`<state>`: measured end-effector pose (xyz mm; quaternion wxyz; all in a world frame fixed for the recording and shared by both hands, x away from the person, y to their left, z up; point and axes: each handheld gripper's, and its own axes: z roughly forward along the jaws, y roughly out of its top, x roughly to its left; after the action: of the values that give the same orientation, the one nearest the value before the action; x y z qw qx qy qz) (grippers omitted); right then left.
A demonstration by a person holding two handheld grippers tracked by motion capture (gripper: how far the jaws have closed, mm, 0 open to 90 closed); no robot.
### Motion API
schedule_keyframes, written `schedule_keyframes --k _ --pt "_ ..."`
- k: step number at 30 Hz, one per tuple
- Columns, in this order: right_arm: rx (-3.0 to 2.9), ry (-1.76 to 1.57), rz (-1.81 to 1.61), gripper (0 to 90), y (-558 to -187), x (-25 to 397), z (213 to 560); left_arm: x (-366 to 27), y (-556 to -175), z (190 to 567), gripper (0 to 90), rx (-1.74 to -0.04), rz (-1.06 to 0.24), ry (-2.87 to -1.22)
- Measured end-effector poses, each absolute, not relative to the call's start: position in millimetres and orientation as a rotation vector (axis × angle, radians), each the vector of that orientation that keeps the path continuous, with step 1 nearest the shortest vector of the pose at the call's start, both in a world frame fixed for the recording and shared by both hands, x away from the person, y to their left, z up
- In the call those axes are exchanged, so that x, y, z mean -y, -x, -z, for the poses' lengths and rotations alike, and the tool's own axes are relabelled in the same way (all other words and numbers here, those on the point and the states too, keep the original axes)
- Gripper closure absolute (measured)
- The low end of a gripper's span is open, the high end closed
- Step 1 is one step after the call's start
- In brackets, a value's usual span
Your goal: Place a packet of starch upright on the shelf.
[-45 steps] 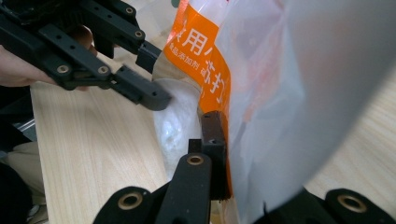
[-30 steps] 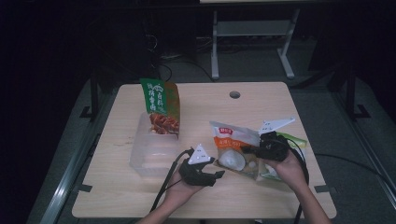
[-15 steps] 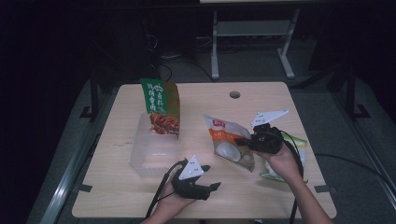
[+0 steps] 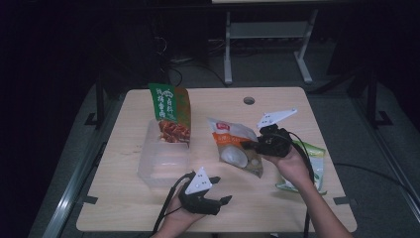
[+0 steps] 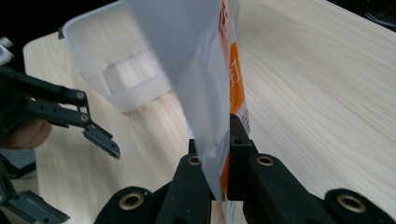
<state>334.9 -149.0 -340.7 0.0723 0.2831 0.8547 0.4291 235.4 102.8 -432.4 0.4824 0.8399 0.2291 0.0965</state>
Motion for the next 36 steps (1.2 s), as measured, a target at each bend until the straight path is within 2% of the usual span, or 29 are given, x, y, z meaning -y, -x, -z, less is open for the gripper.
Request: schedule_keyframes --k 17,36 --pt "-2.566 -0.758 -1.338 89.6 -339.6 119.1 312.5 -98.5 -229.2 433.1 29.5 -0.499 -0.262 -2.065" --pt "-2.601 -0.57 -1.436 89.7 -346.6 49.3 287.2 -88.1 -218.2 436.9 27.1 -0.438 -0.215 -2.053"
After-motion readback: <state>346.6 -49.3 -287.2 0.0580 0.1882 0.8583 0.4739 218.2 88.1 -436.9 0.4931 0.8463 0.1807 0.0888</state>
